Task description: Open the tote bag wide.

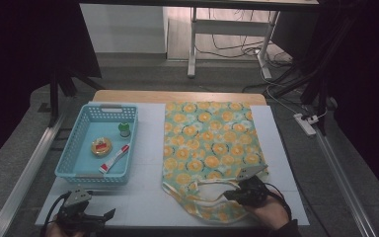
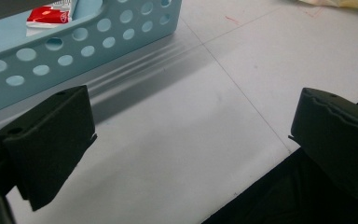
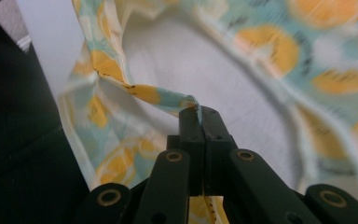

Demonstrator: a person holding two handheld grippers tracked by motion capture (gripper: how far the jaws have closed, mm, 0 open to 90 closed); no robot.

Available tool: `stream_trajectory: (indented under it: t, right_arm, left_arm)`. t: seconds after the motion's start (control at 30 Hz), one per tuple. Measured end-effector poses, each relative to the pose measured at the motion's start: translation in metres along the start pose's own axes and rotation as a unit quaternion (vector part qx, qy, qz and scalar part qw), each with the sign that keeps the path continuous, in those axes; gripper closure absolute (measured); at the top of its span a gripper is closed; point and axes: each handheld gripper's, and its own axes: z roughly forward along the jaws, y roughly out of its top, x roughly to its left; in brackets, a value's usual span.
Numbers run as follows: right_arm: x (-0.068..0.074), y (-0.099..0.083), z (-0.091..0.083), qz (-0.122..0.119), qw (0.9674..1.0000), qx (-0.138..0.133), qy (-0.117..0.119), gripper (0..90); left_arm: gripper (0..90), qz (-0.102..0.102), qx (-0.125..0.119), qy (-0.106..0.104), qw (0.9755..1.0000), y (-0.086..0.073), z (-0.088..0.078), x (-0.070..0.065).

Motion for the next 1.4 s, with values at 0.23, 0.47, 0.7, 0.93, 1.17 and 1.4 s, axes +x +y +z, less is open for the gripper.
stream_trajectory:
  t: [0.23, 0.47, 0.7, 0.93, 1.17, 1.4]
  right_arm:
    - [-0.007, 0.023, -0.009, -0.010, 0.9994, -0.021, -0.026, 89.2]
    - [-0.028, 0.056, -0.009, -0.016, 0.9977, -0.036, -0.055, 89.2]
    - [-0.056, 0.083, -0.002, -0.013, 0.9965, -0.036, -0.075, 89.2]
    - [-0.101, 0.110, 0.015, 0.015, 0.9954, -0.036, -0.088, 89.2]
    - [-0.145, 0.127, 0.035, 0.051, 0.9931, -0.041, -0.097, 89.3]
    - [-0.167, 0.129, 0.056, 0.058, 0.9906, -0.028, -0.121, 89.1]
  left_arm:
    - [0.0, -0.002, 0.001, 0.002, 1.0000, 0.000, 0.000, 0.000]
    - [0.0, -0.004, 0.002, 0.001, 1.0000, 0.000, 0.001, 0.001]
    - [0.0, -0.005, 0.002, 0.000, 1.0000, 0.000, 0.001, 0.001]
    - [0.0, -0.006, 0.001, -0.001, 1.0000, 0.000, 0.001, 0.001]
    - [0.0, -0.007, 0.002, -0.003, 1.0000, 0.000, 0.000, 0.002]
    - [0.0, -0.007, 0.003, -0.003, 1.0000, 0.000, 0.001, 0.002]
